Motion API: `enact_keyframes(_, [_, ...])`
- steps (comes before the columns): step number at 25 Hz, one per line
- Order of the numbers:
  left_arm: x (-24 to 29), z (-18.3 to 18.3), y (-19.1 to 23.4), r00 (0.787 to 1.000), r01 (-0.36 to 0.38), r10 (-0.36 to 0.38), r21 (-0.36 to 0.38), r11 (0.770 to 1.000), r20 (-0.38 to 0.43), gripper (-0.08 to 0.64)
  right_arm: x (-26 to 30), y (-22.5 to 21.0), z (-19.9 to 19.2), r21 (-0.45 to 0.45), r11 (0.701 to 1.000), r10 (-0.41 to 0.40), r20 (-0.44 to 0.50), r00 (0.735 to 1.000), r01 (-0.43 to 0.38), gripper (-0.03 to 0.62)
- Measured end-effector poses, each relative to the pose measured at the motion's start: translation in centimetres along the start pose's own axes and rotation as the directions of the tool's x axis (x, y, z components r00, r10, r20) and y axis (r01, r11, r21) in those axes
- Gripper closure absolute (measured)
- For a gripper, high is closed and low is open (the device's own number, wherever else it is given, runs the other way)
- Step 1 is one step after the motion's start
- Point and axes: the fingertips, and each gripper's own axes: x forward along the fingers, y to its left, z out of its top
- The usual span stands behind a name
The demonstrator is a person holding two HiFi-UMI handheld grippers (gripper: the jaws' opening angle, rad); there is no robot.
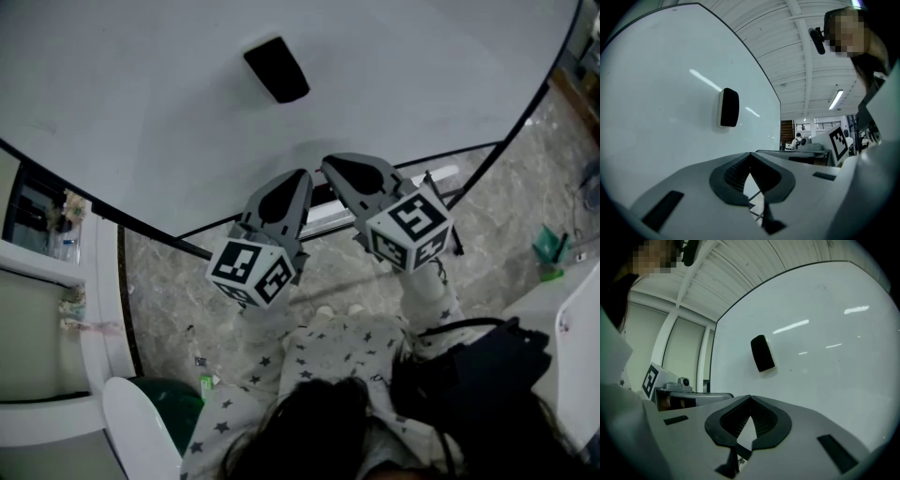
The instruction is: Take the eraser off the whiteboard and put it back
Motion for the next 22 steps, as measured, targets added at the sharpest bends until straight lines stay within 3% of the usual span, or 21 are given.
enact_keyframes(22, [-0.1, -0.3, -1.5, 0.999, -0.036, 0.036, 0.012, 0.999, -0.002, 0.560, -1.2, 0.0, -0.4, -0.018, 0.999, 0.037, -0.006, 0.999, -0.037, 0.584])
